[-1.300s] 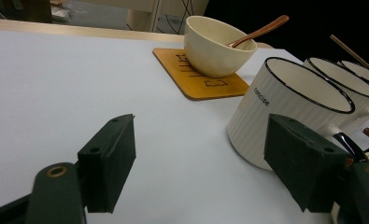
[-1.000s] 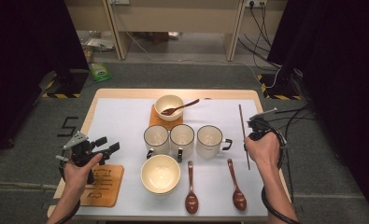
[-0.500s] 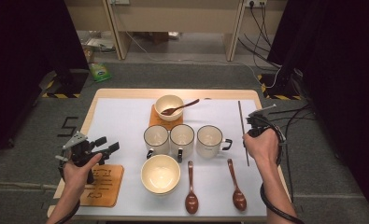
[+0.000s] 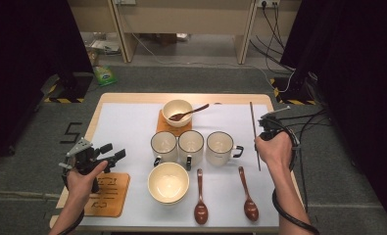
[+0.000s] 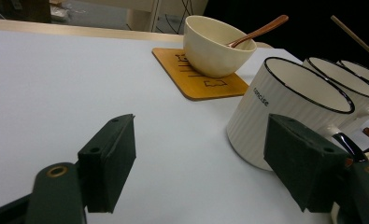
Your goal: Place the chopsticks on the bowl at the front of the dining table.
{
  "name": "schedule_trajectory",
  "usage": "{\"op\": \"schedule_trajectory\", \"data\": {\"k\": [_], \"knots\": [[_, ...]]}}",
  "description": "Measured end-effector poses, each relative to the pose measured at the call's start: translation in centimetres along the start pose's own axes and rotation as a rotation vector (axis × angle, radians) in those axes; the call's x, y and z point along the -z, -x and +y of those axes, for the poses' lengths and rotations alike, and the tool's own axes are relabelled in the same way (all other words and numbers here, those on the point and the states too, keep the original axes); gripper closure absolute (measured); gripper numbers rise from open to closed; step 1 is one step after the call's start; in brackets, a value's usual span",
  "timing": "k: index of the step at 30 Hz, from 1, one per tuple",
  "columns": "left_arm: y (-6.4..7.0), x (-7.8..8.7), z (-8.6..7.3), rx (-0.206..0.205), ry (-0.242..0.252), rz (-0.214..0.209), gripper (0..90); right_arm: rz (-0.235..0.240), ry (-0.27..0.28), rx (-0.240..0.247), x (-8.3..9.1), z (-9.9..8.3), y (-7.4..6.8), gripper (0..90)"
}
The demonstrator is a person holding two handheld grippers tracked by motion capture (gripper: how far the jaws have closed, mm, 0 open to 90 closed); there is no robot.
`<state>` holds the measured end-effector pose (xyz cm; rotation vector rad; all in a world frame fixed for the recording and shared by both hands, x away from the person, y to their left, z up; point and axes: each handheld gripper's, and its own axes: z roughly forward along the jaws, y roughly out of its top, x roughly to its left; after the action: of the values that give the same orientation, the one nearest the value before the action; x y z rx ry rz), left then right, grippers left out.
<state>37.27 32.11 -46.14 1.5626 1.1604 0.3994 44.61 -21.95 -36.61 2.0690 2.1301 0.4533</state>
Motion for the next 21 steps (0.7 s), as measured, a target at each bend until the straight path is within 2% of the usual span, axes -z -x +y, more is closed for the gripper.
{"op": "schedule_trajectory", "data": {"k": [21], "knots": [[-0.1,0.1,0.0,-0.001,-0.001,0.003,24.5,0.004,0.015,0.013,0.3,1.1,-0.9,86.3]]}}
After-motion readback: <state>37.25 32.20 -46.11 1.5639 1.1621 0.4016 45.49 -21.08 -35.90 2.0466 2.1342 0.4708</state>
